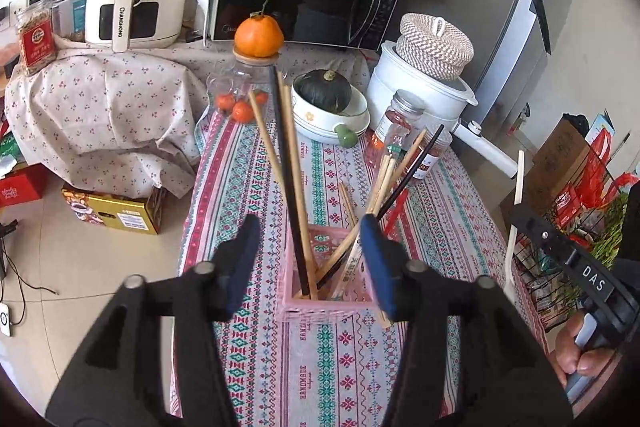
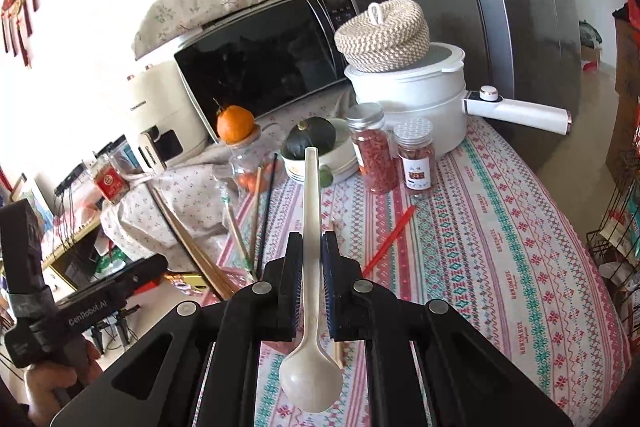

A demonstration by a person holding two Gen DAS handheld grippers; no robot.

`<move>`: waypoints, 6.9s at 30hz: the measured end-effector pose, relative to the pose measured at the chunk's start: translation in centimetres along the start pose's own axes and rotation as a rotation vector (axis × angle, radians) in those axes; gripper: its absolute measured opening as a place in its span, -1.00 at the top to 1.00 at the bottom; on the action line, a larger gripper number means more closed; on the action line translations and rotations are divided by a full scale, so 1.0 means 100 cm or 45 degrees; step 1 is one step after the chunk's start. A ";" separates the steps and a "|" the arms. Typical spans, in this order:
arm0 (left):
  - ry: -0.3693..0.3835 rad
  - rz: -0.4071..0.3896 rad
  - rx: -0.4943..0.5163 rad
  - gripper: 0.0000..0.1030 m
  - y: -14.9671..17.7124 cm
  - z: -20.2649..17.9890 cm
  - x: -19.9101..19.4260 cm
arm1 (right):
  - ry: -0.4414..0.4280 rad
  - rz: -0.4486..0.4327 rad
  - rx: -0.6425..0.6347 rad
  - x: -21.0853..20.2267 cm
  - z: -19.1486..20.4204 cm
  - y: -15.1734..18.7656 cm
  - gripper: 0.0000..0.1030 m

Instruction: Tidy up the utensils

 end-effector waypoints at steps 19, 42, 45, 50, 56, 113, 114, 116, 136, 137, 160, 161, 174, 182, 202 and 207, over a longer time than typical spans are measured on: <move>-0.279 0.150 0.039 -0.93 0.025 0.068 -0.028 | 0.138 -0.493 -0.146 0.062 0.087 0.007 0.81; -0.162 0.237 -0.031 -0.98 0.045 0.040 -0.010 | 0.172 -0.018 0.003 0.035 -0.024 -0.019 0.01; -0.152 0.252 -0.024 -0.98 0.049 0.035 -0.007 | 0.174 0.168 0.020 0.058 -0.046 0.002 0.01; -0.151 0.268 -0.036 -0.98 0.052 0.036 -0.004 | 0.079 0.481 -0.023 0.119 -0.048 0.040 0.18; -0.172 0.271 -0.011 -0.98 0.054 0.041 -0.004 | -0.025 0.598 -0.029 0.185 -0.041 0.053 0.49; -0.278 0.583 0.499 0.53 0.047 -0.185 0.255 | 0.155 0.650 0.257 0.009 -0.218 0.061 0.91; -0.282 0.582 0.496 0.56 0.046 -0.184 0.261 | 0.148 0.658 0.256 0.010 -0.218 0.062 0.91; -0.301 0.568 0.507 0.57 0.044 -0.181 0.270 | 0.137 0.660 0.255 0.013 -0.217 0.062 0.91; -0.235 0.625 0.580 0.79 0.071 -0.178 0.267 | 0.163 0.658 0.237 0.014 -0.214 0.063 0.91; -0.222 0.618 0.586 0.79 0.074 -0.180 0.260 | 0.171 0.649 0.245 0.013 -0.214 0.063 0.91; 0.268 0.013 0.439 0.79 0.028 -0.157 -0.007 | 0.035 0.244 0.285 -0.051 -0.134 0.019 0.91; 0.275 -0.050 0.424 0.79 0.021 -0.148 -0.014 | 0.032 0.238 0.281 -0.051 -0.130 0.018 0.91; 0.062 -0.446 0.183 0.79 -0.020 -0.057 0.001 | 0.046 0.240 0.231 -0.023 -0.090 0.017 0.91; -0.038 -0.563 0.130 0.78 -0.029 -0.046 0.015 | 0.006 0.234 0.227 -0.011 -0.065 0.018 0.91; 0.046 -0.140 0.096 0.29 0.022 -0.034 0.013 | -0.175 -0.073 0.200 -0.033 -0.028 -0.017 0.91; 0.060 -0.068 -0.018 -0.14 0.013 0.001 -0.014 | -0.190 -0.049 0.123 -0.026 -0.007 -0.016 0.91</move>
Point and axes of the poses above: each gripper's, at about its wrist camera, not at the fingertips, and x roughly the way its jaws point, z to its left, y to its underside, the point moved 7 cm from there along x, roughly the way its jaws point, and after that the axes turned 3 degrees about -x, right-handed, at the moved point
